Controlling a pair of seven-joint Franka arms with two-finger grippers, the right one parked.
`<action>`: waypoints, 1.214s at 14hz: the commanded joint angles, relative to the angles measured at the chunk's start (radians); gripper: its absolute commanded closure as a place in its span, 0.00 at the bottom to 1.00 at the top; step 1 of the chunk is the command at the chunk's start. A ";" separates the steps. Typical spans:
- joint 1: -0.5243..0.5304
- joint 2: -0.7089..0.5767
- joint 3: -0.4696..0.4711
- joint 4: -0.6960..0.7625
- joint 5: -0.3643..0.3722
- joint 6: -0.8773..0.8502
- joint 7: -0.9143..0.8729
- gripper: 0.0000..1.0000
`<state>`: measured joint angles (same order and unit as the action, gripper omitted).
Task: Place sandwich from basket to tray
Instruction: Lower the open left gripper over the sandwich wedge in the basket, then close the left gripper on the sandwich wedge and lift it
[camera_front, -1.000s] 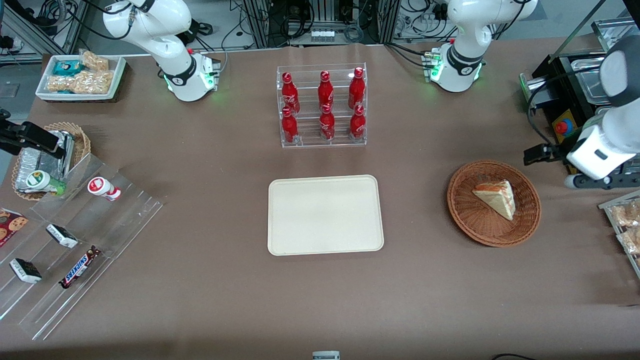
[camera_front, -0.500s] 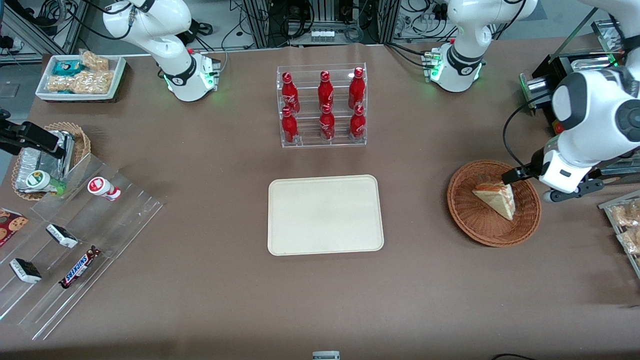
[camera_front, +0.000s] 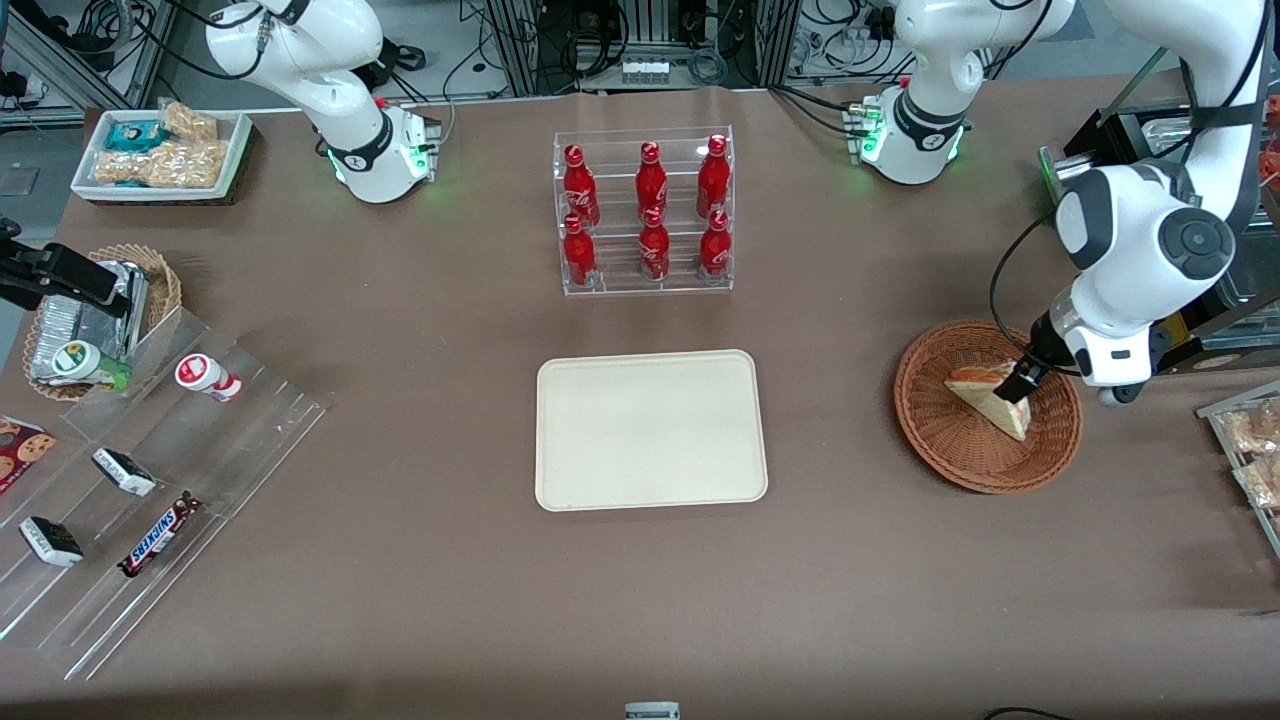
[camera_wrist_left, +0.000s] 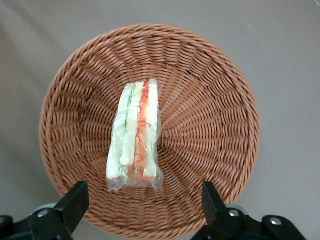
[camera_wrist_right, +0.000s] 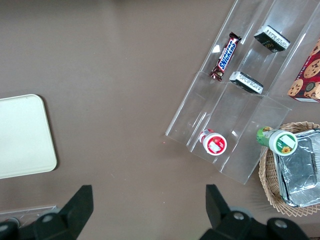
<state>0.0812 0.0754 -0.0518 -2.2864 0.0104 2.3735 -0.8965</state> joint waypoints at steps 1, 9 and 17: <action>0.023 0.046 0.001 -0.001 0.013 0.033 -0.081 0.00; 0.034 0.135 0.000 0.001 0.011 0.061 -0.142 0.33; -0.012 0.098 -0.029 0.128 0.016 -0.141 -0.177 0.95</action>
<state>0.1031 0.1933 -0.0669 -2.2408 0.0104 2.3521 -1.0480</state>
